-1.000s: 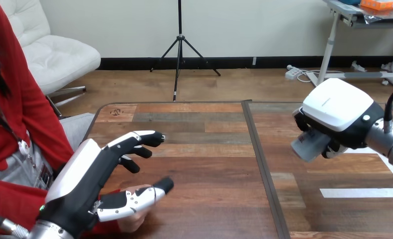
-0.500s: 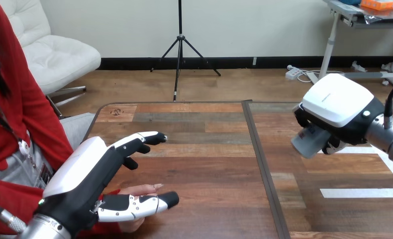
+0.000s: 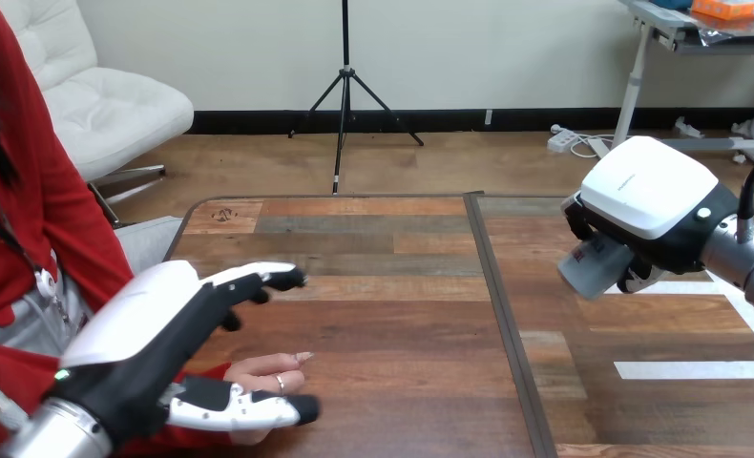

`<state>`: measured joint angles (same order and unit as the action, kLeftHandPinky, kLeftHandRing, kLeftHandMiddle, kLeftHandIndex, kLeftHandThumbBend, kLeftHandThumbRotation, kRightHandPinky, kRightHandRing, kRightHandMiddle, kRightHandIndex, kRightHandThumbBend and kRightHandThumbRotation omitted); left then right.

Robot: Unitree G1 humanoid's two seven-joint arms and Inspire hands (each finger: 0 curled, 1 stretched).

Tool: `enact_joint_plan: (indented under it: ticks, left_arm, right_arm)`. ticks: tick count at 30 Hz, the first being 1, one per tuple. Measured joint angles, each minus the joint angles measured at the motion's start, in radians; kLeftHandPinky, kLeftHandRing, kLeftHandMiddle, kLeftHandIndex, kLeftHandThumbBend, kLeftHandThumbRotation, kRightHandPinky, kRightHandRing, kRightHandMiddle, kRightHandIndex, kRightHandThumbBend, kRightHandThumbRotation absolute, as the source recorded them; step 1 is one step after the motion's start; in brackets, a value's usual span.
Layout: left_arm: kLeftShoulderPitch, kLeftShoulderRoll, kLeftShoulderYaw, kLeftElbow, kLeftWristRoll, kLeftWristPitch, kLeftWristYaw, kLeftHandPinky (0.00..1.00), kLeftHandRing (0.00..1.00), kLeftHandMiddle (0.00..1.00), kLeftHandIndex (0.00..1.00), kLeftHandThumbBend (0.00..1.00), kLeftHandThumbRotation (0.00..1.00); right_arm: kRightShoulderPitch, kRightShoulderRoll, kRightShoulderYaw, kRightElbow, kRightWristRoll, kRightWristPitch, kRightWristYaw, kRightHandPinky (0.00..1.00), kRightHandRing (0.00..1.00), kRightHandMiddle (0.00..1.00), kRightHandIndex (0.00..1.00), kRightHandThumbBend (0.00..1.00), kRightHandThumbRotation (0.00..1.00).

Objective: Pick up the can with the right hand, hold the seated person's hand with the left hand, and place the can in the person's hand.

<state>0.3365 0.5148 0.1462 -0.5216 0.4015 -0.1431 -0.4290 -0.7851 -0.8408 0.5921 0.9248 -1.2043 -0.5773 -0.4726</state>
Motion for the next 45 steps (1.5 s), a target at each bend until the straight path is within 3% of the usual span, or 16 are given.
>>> enact_joint_plan:
  ticks: [14,25,45]
  left_arm:
    - [-0.04,0.077,0.011,-0.014,0.097,0.104,-0.068,0.76,0.82,0.84,0.81,1.0,0.34]
    - [-0.069,0.11,0.011,-0.034,0.126,0.184,-0.138,0.76,0.81,0.83,0.8,1.0,0.27]
    - [-0.118,0.114,-0.019,-0.055,0.231,0.28,-0.179,0.71,0.78,0.81,0.78,1.0,0.17]
  right_arm:
    - [0.0,0.0,0.0,0.003,0.022,0.0,0.008,0.37,0.43,0.47,0.45,0.74,0.0]
    - [0.0,0.0,0.0,0.019,0.027,0.0,0.006,0.38,0.45,0.49,0.46,0.71,0.0]
    - [0.0,0.0,0.0,0.028,0.038,0.0,0.006,0.39,0.46,0.5,0.46,0.7,0.0]
